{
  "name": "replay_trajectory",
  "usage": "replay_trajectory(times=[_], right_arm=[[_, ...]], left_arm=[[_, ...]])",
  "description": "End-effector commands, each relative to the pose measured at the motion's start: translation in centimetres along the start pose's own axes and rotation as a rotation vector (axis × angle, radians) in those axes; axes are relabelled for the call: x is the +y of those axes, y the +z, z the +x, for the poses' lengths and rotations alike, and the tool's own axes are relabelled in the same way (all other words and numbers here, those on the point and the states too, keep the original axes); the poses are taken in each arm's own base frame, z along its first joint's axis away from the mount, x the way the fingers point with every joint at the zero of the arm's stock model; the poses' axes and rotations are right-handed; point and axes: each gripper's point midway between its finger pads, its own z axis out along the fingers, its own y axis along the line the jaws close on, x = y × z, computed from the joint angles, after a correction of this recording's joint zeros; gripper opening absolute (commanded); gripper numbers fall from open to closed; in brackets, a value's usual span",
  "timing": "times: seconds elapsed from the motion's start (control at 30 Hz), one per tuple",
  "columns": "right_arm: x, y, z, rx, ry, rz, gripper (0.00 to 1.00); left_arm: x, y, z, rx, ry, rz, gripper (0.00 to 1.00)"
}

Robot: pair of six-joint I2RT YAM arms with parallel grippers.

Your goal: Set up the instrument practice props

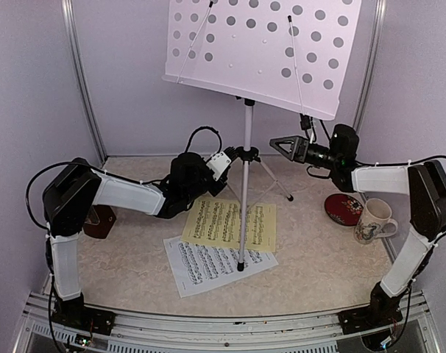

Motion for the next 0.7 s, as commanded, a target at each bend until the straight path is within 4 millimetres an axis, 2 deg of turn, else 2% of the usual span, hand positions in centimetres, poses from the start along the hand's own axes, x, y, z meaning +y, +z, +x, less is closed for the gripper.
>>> replay_trajectory(times=[0.0, 0.1, 0.23, 0.37, 0.47, 0.53, 0.67], right_arm=[[-1.5, -0.7, 1.5, 0.033, -0.086, 0.185, 0.75], [-3.8, -1.7, 3.2, 0.081, -0.165, 0.296, 0.76], [-5.9, -2.2, 5.9, 0.151, -0.228, 0.350, 0.77], [-6.5, -1.8, 7.4, 0.200, -0.292, 0.328, 0.78], [-7.2, -1.2, 7.9, 0.233, -0.311, 0.343, 0.77], [-7.1, -1.2, 8.1, 0.240, -0.296, 0.346, 0.76], [-4.4, -1.7, 9.0, 0.229, -0.244, 0.312, 0.75]], left_arm=[[3.3, -0.5, 1.8, 0.074, -0.092, -0.085, 0.16], [3.5, -0.4, 1.4, 0.073, -0.092, -0.085, 0.16], [3.7, -0.5, 1.1, 0.072, -0.092, -0.082, 0.16], [3.8, -0.5, 0.8, 0.080, -0.091, -0.074, 0.16], [3.8, -0.5, 0.6, 0.085, -0.088, -0.070, 0.16], [3.7, -0.4, 0.6, 0.092, -0.085, -0.068, 0.15], [3.3, -0.5, 0.7, 0.109, -0.074, -0.073, 0.20]])
